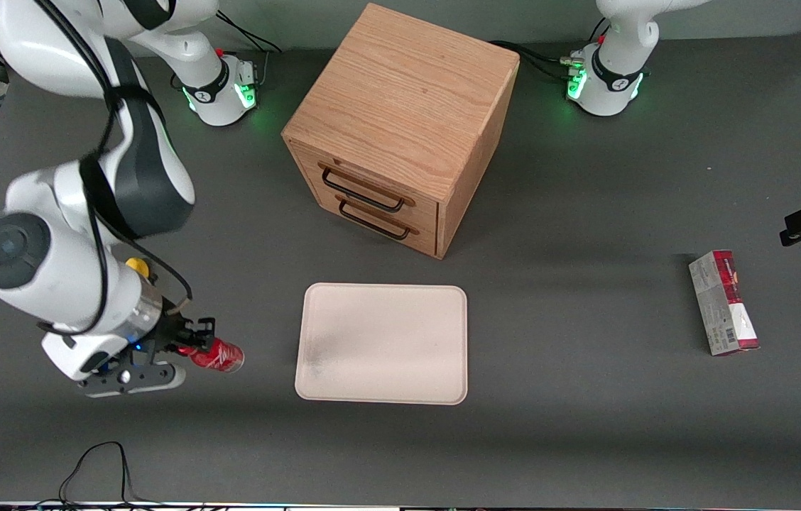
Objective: Place coke bottle on tray
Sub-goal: 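Lift the bottle and carry it over the white tray's edge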
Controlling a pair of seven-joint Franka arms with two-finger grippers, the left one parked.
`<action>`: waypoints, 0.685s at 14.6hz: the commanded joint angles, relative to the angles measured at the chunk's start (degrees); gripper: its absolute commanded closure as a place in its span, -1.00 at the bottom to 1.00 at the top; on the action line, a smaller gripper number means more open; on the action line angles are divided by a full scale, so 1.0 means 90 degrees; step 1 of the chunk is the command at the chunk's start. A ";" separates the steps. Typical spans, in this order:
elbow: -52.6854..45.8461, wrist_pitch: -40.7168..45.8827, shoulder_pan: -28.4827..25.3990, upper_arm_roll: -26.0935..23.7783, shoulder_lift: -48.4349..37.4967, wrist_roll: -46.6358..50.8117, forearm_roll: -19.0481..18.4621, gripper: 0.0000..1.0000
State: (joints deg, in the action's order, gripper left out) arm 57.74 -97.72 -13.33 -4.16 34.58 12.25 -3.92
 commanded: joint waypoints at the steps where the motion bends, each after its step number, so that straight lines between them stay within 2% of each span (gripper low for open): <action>1: 0.0029 0.0009 -0.0139 -0.0397 -0.0072 0.0815 -0.0150 1.00; 6: 0.0146 -0.0742 -0.0530 -0.0466 0.0453 0.1558 -0.0257 1.00; 10: 0.0653 -0.1971 -0.0609 -0.0456 0.0991 0.1706 -0.0492 1.00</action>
State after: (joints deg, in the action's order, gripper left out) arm 62.23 -110.68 -18.87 -8.07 41.87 26.00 -6.97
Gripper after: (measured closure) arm 0.665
